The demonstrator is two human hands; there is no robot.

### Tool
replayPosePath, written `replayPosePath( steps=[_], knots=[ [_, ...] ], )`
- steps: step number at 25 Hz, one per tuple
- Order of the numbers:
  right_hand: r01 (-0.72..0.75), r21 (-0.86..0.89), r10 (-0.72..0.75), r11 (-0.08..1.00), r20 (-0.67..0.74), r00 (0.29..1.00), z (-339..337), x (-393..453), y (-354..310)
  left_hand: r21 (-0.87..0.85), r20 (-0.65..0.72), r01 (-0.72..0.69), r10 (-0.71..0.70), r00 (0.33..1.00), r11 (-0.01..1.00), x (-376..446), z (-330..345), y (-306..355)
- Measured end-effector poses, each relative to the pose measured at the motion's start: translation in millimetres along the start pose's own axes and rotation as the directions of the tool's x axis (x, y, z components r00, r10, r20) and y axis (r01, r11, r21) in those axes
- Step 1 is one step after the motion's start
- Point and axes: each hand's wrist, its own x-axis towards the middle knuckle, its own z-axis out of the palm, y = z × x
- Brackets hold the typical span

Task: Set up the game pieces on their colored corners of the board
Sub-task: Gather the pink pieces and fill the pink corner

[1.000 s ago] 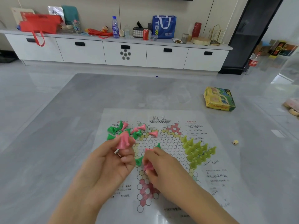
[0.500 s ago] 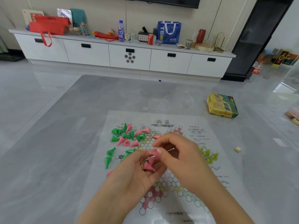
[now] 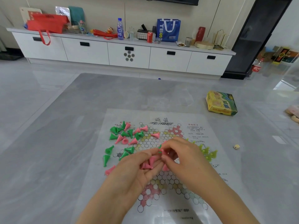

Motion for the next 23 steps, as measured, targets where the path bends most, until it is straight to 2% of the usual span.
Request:
replayPosePath(
  steps=[4,7,10,13,17,19,23],
  knots=[
    [-0.082,0.207,0.136,0.975,-0.261,0.956,-16.0,-3.9,9.6,0.05,-0.104,-0.055,0.06,0.993,0.997,2.2,4.3,0.5],
    [-0.05,0.242,0.131,0.969,-0.332,0.934,-22.8,-10.3,13.6,0.081,-0.055,0.108,-0.104,0.993,0.991,-1.2,16.8,-14.5],
    [-0.042,0.225,0.121,0.974,-0.352,0.928,-23.4,-14.6,19.5,0.02,0.018,0.322,-0.322,0.946,0.947,3.6,24.6,-38.2],
    [-0.054,0.219,0.122,0.974,-0.312,0.942,-21.2,-17.4,24.3,-0.097,-0.014,0.361,-0.364,0.931,0.928,15.9,25.0,-42.0],
    [-0.039,0.2,0.087,0.979,-0.239,0.967,-15.9,-18.8,21.0,-0.129,-0.094,0.234,-0.247,0.964,0.964,22.4,18.7,-24.5],
    [-0.06,0.214,0.089,0.975,-0.13,0.988,-5.9,-23.6,15.1,-0.133,-0.128,0.168,-0.185,0.974,0.977,20.9,10.9,-11.8],
    [-0.088,0.276,0.054,0.957,0.128,0.99,25.1,-41.4,3.1,-0.104,-0.099,0.084,-0.094,0.991,0.991,13.5,-4.9,14.9]
  ],
)
